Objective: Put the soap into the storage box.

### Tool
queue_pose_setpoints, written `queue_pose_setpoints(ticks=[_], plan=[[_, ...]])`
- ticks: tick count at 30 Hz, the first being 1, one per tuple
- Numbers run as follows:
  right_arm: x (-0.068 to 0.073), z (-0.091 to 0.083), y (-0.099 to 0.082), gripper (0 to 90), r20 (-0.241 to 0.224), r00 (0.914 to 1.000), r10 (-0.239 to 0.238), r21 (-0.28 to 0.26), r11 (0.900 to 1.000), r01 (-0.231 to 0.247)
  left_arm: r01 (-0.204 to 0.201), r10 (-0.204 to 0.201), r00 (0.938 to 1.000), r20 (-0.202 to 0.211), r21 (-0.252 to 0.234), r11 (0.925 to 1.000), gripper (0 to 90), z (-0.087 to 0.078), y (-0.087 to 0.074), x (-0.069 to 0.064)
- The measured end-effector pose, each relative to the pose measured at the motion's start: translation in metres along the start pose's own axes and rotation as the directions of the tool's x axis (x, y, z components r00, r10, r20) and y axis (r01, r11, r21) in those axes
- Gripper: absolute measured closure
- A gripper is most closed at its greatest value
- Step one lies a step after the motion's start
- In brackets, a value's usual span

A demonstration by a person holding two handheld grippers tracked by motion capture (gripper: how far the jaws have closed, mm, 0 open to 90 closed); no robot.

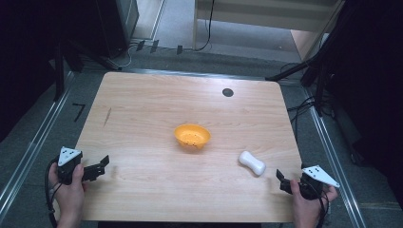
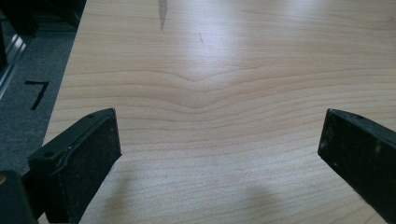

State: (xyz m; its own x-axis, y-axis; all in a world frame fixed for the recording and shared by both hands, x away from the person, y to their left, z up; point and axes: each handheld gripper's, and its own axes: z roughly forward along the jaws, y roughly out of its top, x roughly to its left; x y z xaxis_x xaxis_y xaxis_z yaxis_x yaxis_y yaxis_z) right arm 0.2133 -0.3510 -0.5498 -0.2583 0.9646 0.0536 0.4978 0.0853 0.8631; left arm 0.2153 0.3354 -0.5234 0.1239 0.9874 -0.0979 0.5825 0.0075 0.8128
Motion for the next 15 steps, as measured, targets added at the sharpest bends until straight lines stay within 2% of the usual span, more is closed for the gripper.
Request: queue_pose_setpoints(ticks=[1,5,8,12,15], plan=[[0.000,0.000,0.000,0.2,-0.007,1.0000,0.002,0.003,1.0000,-0.002,0.000,0.000,1.0000,0.000,0.000,1.0000,0.0,0.000,0.000,0.000],[0.001,-0.001,0.001,13.4,-0.015,0.9999,-0.002,0.002,1.0000,0.002,0.001,-0.001,1.0000,0.000,0.000,1.0000,0.0,0.000,0.000,0.000],[0.002,-0.001,0.005,13.8,-0.052,0.9983,-0.026,0.018,0.9995,0.027,0.003,-0.003,1.0000,0.000,-0.001,1.0000,0.0,0.000,0.000,0.000],[0.009,0.003,0.016,13.7,-0.078,0.9899,-0.118,0.068,0.9900,0.124,0.002,-0.002,1.0000,0.002,-0.002,1.0000,0.0,0.000,0.000,0.000],[0.012,0.007,0.023,13.7,-0.125,0.9802,-0.154,0.105,0.9803,0.167,0.003,-0.002,1.0000,0.003,-0.005,1.0000,0.0,0.000,0.000,0.001]])
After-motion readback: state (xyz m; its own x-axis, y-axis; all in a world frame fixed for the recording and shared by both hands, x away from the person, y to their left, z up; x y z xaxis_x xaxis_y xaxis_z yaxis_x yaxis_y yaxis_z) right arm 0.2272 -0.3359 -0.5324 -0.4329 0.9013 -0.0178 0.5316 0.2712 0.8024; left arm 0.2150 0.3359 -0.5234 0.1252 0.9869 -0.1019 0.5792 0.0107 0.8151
